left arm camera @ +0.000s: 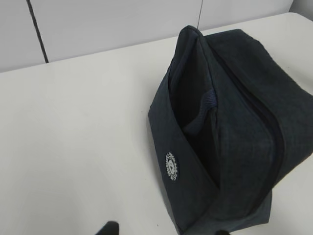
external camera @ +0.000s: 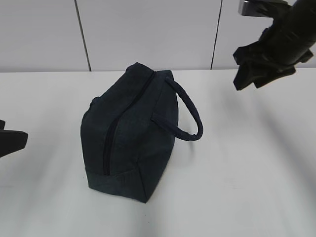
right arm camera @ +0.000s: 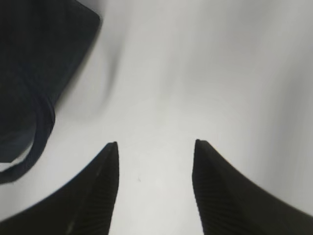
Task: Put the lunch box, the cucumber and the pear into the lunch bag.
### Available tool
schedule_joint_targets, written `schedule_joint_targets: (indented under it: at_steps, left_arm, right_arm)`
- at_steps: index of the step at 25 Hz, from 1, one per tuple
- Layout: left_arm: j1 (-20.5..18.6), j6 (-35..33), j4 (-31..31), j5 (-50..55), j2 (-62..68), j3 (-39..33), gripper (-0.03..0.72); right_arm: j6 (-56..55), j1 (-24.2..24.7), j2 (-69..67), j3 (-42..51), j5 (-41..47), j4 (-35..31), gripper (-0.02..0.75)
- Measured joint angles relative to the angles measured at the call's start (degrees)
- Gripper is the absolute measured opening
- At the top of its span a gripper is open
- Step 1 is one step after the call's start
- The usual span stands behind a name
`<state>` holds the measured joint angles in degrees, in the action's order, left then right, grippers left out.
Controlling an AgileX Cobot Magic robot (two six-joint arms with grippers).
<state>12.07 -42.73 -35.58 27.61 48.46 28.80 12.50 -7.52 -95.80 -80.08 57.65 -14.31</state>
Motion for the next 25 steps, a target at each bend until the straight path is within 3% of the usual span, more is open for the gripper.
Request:
schedule_joint_targets:
  at_steps: [8, 14, 19, 25]
  left_arm:
    - [0.00, 11.73, 5.99, 5.78, -7.87, 0.00, 0.328]
    - [0.00, 24.45, 17.96, 13.44, -13.52, 0.00, 0.320]
    - [0.00, 32.93, 27.22, 20.13, -20.72, 0.00, 0.316]
    - [0.00, 36.66, 32.49, 27.89, -28.80, 2.01, 0.308]
  right_arm:
    - [-7.68, -0.33, 19.09, 17.68, 0.69, 9.53, 0.384]
    - [-10.17, -0.46, 35.87, 29.92, 1.19, 12.18, 0.384]
    - [-10.72, -0.46, 48.34, 35.79, 1.63, 12.41, 0.384]
    - [-10.81, -0.46, 59.64, 37.77, 4.51, 13.26, 0.384]
